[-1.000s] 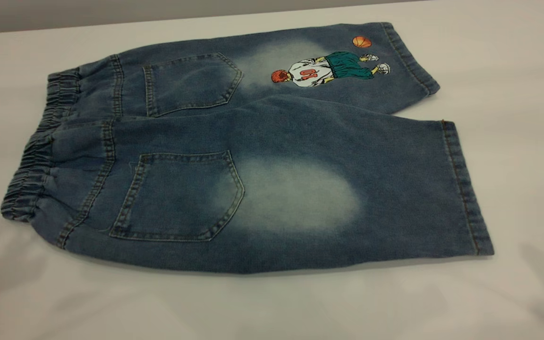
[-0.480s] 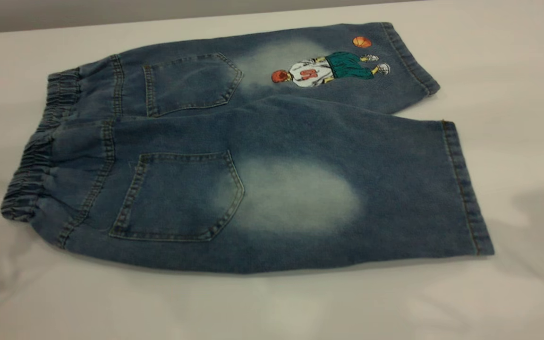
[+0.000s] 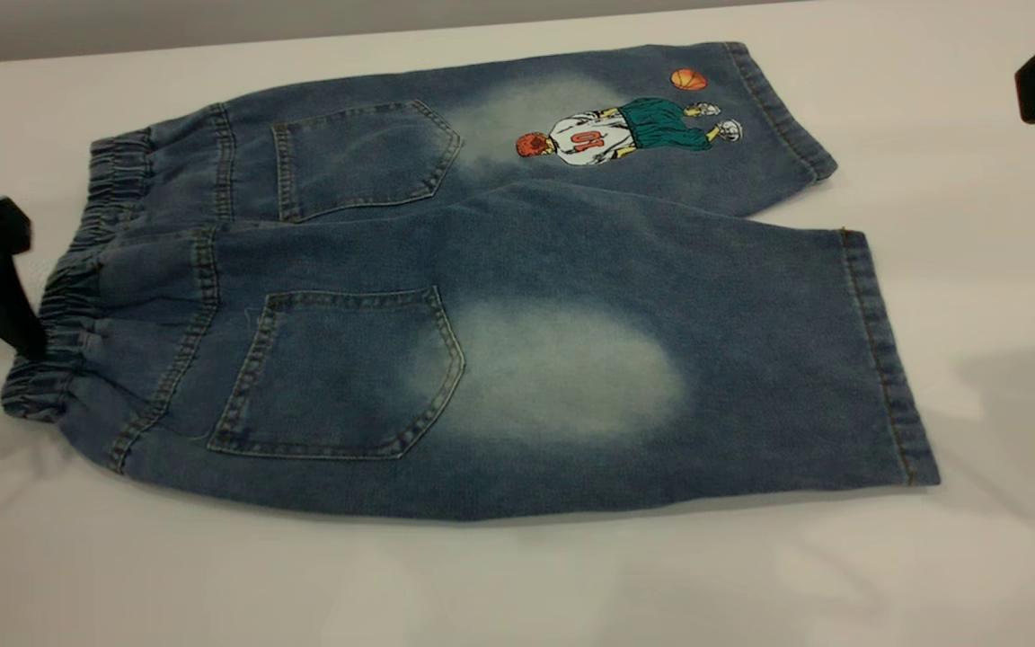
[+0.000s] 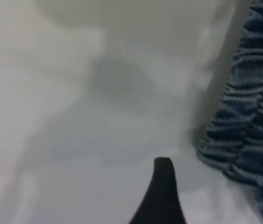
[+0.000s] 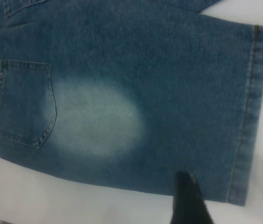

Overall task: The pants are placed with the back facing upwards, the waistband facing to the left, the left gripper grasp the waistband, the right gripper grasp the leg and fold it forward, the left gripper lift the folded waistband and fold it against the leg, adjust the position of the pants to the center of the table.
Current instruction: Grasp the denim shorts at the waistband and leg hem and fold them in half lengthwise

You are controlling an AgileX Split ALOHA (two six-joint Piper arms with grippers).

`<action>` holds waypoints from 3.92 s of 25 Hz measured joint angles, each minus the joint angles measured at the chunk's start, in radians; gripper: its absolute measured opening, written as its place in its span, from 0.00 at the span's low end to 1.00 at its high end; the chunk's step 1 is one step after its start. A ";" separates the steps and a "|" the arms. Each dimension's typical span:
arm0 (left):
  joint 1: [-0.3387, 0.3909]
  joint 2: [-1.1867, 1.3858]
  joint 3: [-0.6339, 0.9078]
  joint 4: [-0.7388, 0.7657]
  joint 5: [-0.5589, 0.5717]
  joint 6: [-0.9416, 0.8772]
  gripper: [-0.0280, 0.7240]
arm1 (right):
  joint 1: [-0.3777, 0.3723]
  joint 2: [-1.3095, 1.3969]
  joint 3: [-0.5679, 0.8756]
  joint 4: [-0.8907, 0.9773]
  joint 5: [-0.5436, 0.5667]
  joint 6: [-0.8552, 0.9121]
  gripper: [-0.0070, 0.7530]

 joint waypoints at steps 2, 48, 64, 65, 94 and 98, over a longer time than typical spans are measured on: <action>-0.001 0.037 -0.021 -0.043 0.000 0.046 0.78 | 0.000 0.000 0.000 0.000 0.000 -0.001 0.47; -0.183 -0.018 -0.058 -0.193 0.103 0.218 0.22 | 0.000 0.722 0.159 0.941 -0.021 -0.953 0.47; -0.189 -0.025 -0.058 -0.199 0.124 0.218 0.22 | 0.000 0.758 0.069 0.947 -0.102 -1.022 0.47; -0.189 -0.025 -0.058 -0.199 0.123 0.218 0.22 | 0.000 0.758 0.066 0.950 -0.090 -1.022 0.47; -0.188 -0.205 -0.001 -0.044 0.283 0.144 0.22 | 0.000 0.568 0.102 0.681 -0.116 -0.738 0.02; -0.188 -0.294 0.069 0.012 0.346 0.068 0.22 | 0.000 0.436 0.177 0.530 -0.118 -0.585 0.02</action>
